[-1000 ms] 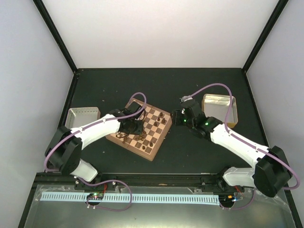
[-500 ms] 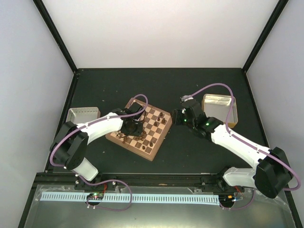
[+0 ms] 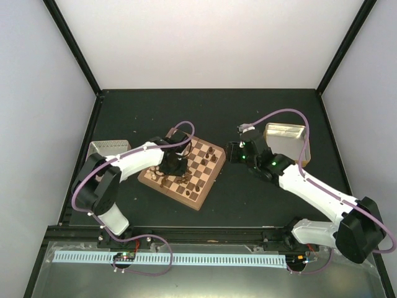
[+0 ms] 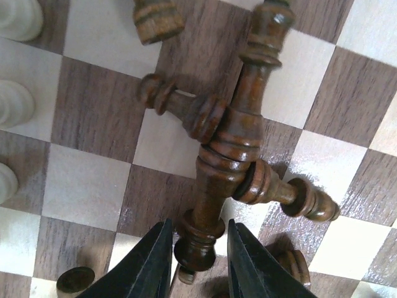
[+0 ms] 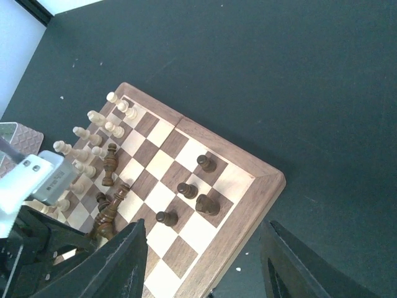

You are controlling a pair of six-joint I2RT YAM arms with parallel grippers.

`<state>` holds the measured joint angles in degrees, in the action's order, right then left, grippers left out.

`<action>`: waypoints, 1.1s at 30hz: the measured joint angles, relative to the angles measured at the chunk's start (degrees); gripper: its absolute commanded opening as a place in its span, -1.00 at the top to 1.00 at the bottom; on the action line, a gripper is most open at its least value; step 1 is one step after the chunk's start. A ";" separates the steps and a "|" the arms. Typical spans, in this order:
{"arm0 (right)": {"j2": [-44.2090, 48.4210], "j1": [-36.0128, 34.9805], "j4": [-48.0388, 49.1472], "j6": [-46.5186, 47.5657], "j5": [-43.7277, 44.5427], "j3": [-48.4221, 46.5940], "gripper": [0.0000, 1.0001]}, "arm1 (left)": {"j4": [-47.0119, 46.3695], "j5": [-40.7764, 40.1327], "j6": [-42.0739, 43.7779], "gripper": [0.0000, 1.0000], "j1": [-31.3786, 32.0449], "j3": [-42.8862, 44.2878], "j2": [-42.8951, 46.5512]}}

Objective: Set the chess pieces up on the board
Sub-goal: Pick up the chess piece from the chessboard.

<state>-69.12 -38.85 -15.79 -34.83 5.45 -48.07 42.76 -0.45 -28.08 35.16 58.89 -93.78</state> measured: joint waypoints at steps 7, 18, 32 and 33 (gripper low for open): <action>3.06 0.00 -0.63 0.00 0.66 0.00 -0.03 | 2.08 1.49 0.04 0.85 -0.31 1.33 -1.64; 6.25 0.00 -0.92 0.04 1.51 0.00 -0.04 | 2.67 5.27 1.44 0.86 -0.48 2.08 -0.33; 0.35 0.00 7.23 3.65 -15.34 2.21 -0.13 | 0.68 11.32 3.72 0.88 -0.48 0.85 7.30; -1.03 -0.02 7.91 3.69 -17.07 2.27 -0.14 | 0.50 11.63 3.93 0.88 -0.48 0.52 7.58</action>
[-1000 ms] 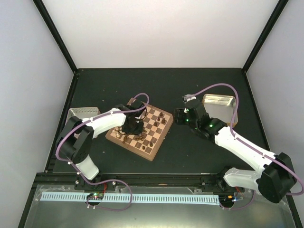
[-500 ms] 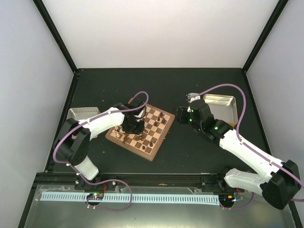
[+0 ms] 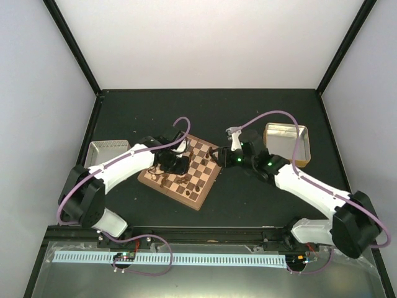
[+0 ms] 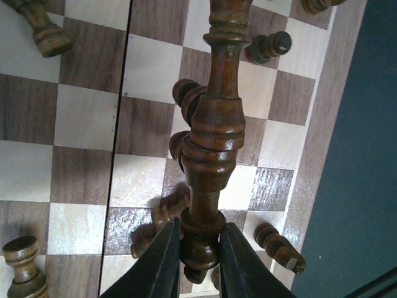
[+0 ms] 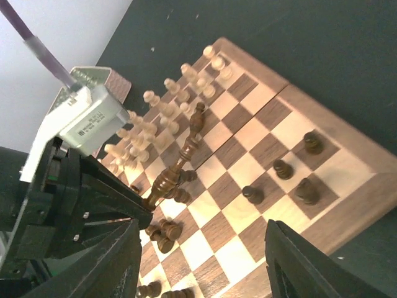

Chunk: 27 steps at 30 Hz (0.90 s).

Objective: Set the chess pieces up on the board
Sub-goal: Pick up the chess piece from the chessboard.

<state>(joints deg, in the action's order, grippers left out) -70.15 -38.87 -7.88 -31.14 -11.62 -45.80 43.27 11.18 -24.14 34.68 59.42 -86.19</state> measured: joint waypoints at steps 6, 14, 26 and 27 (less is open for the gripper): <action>-6.75 -0.11 3.39 -4.31 -6.03 -0.35 -0.15 | -2.25 1.75 1.27 0.89 0.00 -2.47 2.47; -18.97 -0.63 4.46 -13.42 -11.37 -8.90 -0.07 | -6.25 3.98 2.91 0.89 0.00 -6.84 5.86; -27.41 -0.81 4.59 -16.74 -18.08 -15.63 0.30 | -9.18 4.66 4.07 0.90 0.00 -8.59 9.84; -27.69 -0.87 4.57 -16.87 -18.60 -15.67 0.36 | -9.25 4.66 4.07 0.90 0.00 -8.59 9.84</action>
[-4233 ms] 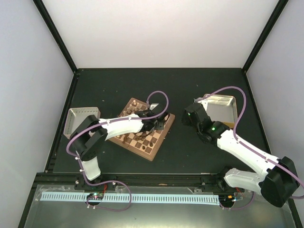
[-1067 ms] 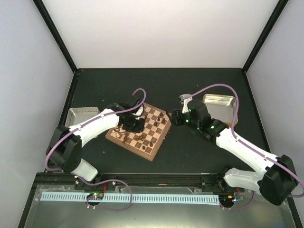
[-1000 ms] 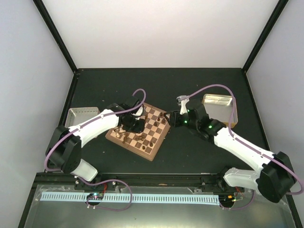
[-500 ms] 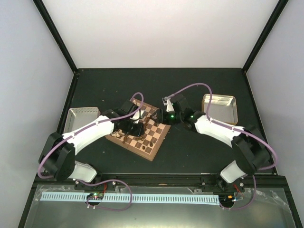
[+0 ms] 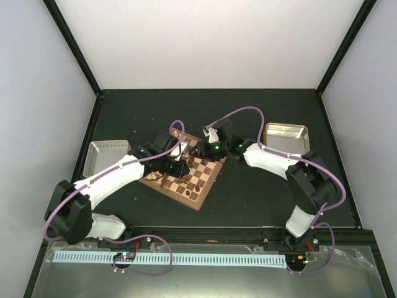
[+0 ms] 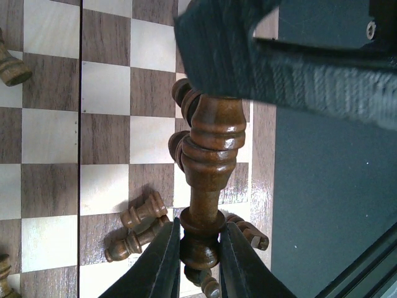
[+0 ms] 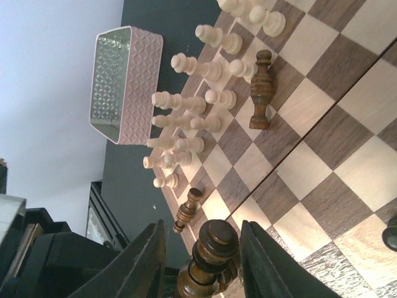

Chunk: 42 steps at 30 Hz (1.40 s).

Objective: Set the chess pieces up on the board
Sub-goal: Pick up the chess piece from the chessboard, then place the chess piece on the chessboard.

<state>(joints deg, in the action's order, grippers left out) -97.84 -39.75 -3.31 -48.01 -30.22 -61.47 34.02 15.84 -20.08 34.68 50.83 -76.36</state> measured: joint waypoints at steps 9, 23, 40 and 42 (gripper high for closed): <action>-0.44 -0.04 0.81 0.46 -1.77 -0.02 0.88 | -0.24 -0.02 -0.20 0.90 0.00 0.00 0.02; 1.73 -1.11 10.71 8.07 2.64 2.19 0.93 | 5.81 -1.38 -3.28 0.88 -0.17 1.57 -4.22; 4.83 -1.38 10.62 9.60 4.61 5.09 0.91 | 5.35 -3.91 -6.71 0.30 -2.01 4.31 -11.50; 4.94 -1.38 10.60 9.60 4.59 5.09 0.91 | 5.35 -4.09 -7.02 0.27 -2.05 4.31 -11.45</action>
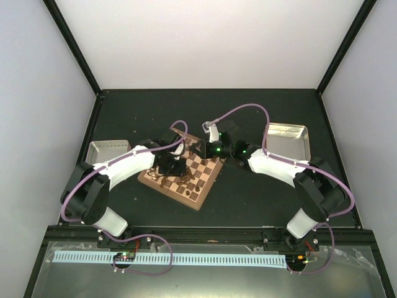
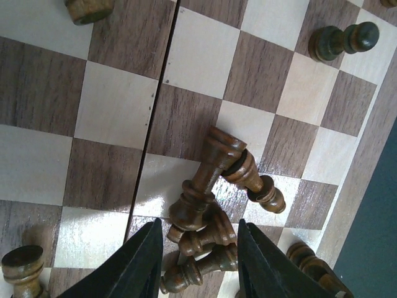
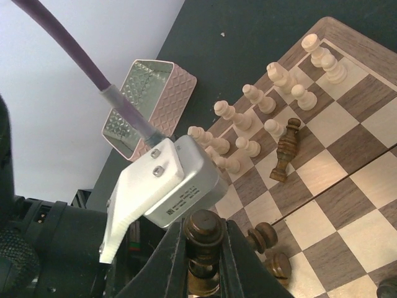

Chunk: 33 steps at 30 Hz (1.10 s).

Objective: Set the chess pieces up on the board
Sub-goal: Place the chess piece on the chessboard.

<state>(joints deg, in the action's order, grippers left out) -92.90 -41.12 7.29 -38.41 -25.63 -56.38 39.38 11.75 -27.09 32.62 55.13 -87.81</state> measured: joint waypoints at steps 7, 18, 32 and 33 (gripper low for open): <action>0.66 0.00 -0.48 -0.48 -0.04 0.59 0.90 | -1.42 -0.22 -1.73 0.09 -0.31 -1.84 6.56; 6.01 0.00 4.11 -5.27 -8.59 0.92 0.90 | -13.44 -0.07 -16.02 -0.12 -0.76 -13.70 32.11; 8.96 -0.98 11.34 -0.61 -24.37 0.57 0.91 | -41.29 2.01 -60.33 -0.49 -3.30 -30.14 49.62; 8.96 -1.33 11.98 -0.48 -25.42 0.35 0.91 | -43.54 2.49 -63.06 -0.46 -3.45 -30.84 49.68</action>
<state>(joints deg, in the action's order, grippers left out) -83.94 -42.46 19.27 -38.89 -51.05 -56.03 -4.16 14.24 -90.15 29.17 24.29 -38.13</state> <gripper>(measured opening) 0.120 0.772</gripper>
